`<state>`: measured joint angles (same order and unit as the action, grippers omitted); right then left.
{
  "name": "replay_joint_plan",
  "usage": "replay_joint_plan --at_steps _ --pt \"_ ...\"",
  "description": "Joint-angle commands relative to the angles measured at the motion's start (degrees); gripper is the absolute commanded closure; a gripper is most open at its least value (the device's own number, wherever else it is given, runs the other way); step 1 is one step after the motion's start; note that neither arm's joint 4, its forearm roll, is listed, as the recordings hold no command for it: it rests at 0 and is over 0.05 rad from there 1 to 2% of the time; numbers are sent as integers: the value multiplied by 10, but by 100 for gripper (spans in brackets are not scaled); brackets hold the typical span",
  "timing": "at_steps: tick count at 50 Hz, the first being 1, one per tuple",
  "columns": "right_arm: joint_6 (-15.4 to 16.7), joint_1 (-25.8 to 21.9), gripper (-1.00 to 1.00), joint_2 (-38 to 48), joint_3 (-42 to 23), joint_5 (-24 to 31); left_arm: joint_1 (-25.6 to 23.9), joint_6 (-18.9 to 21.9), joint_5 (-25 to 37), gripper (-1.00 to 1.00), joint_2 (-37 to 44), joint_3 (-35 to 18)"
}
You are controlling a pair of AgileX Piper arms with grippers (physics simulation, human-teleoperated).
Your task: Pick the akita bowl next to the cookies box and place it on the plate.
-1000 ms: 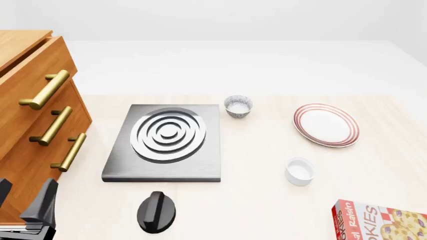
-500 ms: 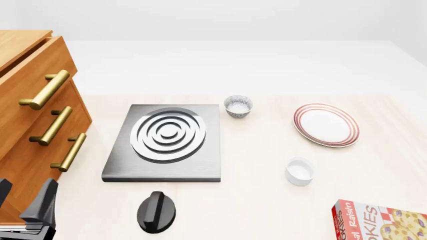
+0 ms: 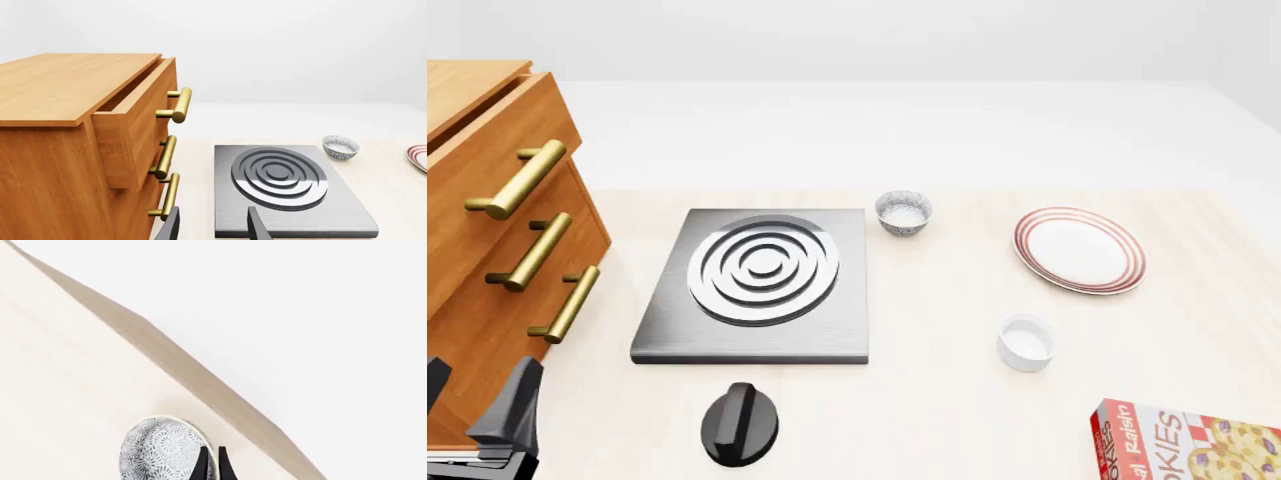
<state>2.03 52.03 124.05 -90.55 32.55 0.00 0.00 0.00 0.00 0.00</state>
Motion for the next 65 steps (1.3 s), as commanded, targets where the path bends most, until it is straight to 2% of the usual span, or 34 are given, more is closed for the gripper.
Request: replay_joint_plan --at_steps 1,23,35,45,49,58,62,65 --pt "-16 0 100 -32 18 24 0 0 0 -100 0 0" --pt "-56 -16 100 -136 17 83 0 0 0 -100 0 0" --pt "-77 -30 100 -191 -35 153 0 0 0 -100 0 0" --pt "-110 -44 100 -215 -37 173 0 0 0 -100 0 0" --pt "-107 -45 100 -220 -41 183 0 0 0 -100 0 0" --pt "-141 -55 100 -232 -77 228 0 0 0 -100 0 0" --pt "-171 -46 100 -232 -74 235 0 0 0 -100 0 0" --pt "-176 -49 100 -234 -68 232 0 0 0 -100 0 0"
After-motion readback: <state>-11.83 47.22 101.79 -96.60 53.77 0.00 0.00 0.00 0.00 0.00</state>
